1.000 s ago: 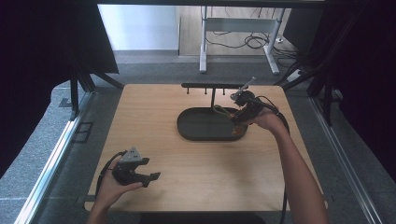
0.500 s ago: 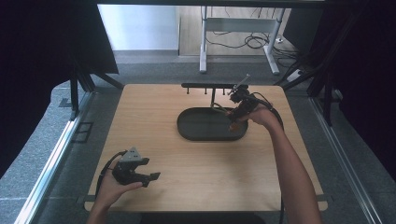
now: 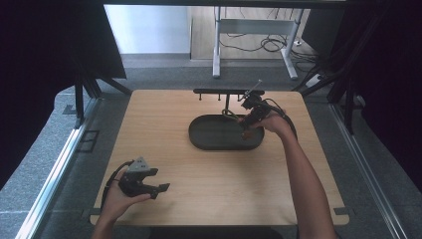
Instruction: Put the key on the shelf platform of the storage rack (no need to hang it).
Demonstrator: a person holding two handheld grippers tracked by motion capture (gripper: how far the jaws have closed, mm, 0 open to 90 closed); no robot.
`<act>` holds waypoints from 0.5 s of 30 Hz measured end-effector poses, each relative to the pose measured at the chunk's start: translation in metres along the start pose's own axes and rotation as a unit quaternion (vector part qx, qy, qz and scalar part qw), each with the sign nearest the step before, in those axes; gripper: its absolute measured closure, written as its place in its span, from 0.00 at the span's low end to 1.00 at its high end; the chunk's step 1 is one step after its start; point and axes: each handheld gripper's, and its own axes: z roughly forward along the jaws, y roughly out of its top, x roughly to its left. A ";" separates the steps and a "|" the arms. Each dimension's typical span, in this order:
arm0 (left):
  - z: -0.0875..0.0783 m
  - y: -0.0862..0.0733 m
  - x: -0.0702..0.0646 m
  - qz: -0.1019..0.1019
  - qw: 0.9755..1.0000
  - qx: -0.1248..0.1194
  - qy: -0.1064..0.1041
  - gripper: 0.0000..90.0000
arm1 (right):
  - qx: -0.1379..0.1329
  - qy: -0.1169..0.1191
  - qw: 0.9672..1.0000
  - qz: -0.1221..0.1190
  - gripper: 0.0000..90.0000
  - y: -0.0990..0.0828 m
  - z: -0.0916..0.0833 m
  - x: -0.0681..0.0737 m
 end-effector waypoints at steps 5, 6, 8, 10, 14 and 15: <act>0.002 0.000 0.000 0.002 1.000 0.004 -0.001 0.29 | 0.001 -0.002 1.000 0.001 0.74 -0.001 0.008 0.000; 0.002 0.000 -0.001 0.001 1.000 0.004 0.000 0.29 | 0.001 -0.002 1.000 0.001 0.74 -0.001 0.008 0.000; 0.002 0.000 -0.001 0.003 1.000 0.004 0.000 0.29 | 0.001 -0.001 1.000 0.002 0.74 -0.002 0.011 0.000; 0.001 0.000 0.000 0.003 1.000 0.003 0.000 0.29 | 0.002 -0.002 1.000 -0.002 0.74 -0.002 0.016 0.000; 0.001 0.000 0.000 0.001 1.000 0.003 0.000 0.29 | 0.003 -0.001 1.000 -0.001 0.74 -0.004 0.022 0.000; 0.002 0.000 0.000 0.002 1.000 0.004 0.000 0.29 | 0.003 -0.001 1.000 -0.002 0.74 -0.004 0.023 0.001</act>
